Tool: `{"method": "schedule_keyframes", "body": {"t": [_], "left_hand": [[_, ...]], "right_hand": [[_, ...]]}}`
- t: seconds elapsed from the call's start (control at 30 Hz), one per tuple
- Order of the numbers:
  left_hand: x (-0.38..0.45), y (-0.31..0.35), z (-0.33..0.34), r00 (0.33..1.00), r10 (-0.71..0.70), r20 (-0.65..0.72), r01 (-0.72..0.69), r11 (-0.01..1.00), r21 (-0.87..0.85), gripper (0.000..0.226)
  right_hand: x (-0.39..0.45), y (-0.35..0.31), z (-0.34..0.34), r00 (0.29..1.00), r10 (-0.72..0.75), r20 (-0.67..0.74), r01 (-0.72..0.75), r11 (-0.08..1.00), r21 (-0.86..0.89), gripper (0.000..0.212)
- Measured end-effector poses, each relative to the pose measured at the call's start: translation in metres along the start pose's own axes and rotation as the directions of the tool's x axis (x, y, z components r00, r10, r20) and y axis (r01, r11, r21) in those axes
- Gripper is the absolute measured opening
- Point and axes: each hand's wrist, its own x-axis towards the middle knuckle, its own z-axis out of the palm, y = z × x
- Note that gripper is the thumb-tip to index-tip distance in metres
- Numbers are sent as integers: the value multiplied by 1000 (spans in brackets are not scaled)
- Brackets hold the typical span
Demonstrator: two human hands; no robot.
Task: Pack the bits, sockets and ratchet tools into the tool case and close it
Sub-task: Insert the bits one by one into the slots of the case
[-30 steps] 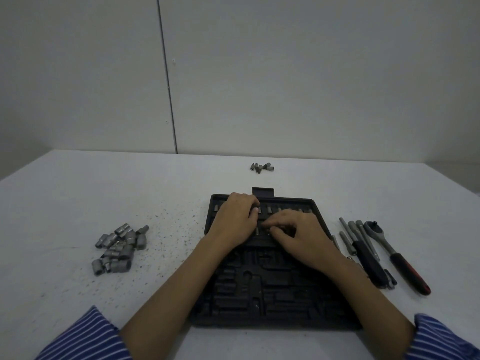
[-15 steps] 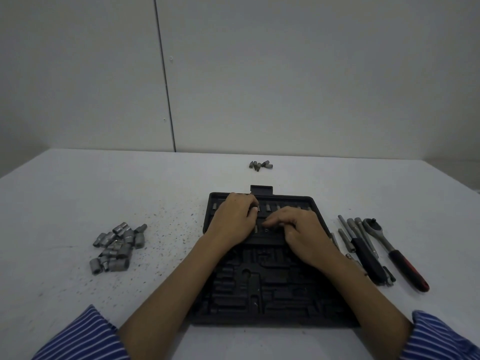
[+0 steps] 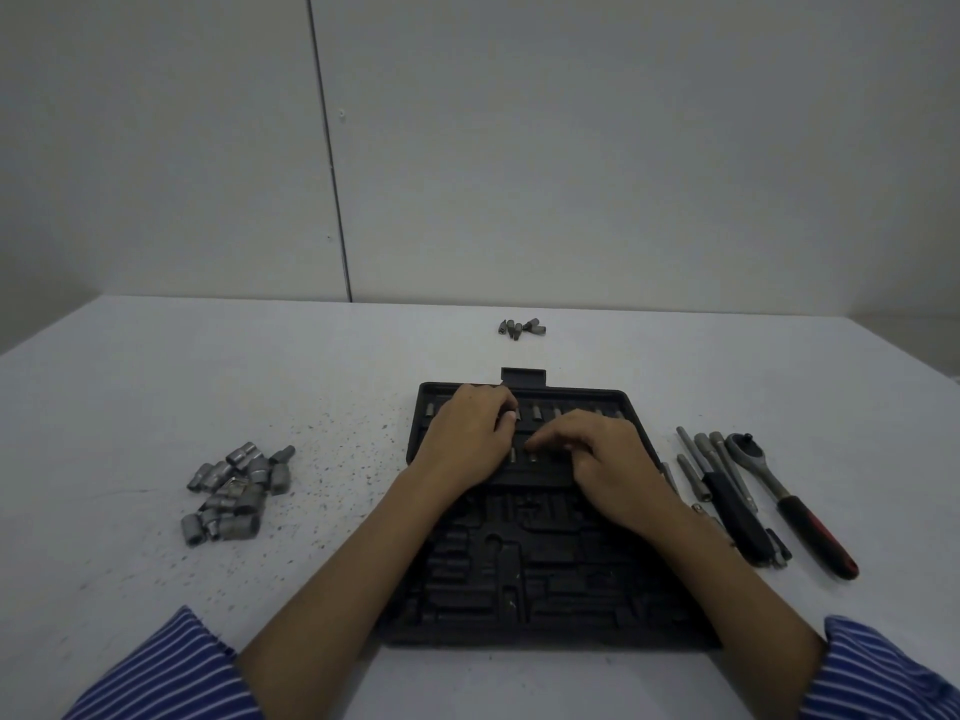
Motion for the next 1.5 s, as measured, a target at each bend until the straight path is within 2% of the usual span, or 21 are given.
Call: {"method": "schedule_keyframes", "body": {"t": [0.1, 0.37, 0.77, 0.93, 1.13, 1.5], "left_hand": [[0, 0, 0, 1000, 0, 3, 0, 1000, 6, 23], [0, 1, 0, 1000, 12, 2, -12, 1000, 12, 24], [5, 2, -3, 999, 36, 22, -37, 998, 46, 22], [12, 4, -7, 999, 44, 6, -45, 997, 57, 22], [30, 4, -13, 999, 28, -27, -25, 994, 105, 24], [70, -11, -5, 991, -134, 3, 134, 991, -10, 26]], "right_hand": [[0, 0, 1, 1000, 12, -24, -11, 999, 36, 52], [0, 0, 0, 1000, 18, -1, -18, 999, -44, 49], [9, -8, -9, 991, 91, 98, -91, 996, -12, 43], [22, -6, -12, 985, 99, 140, -90, 993, -70, 35], [48, -6, -17, 993, 96, 75, -83, 985, -151, 33], [88, 8, 2, 978, 209, -10, -202, 927, -315, 28]]}}
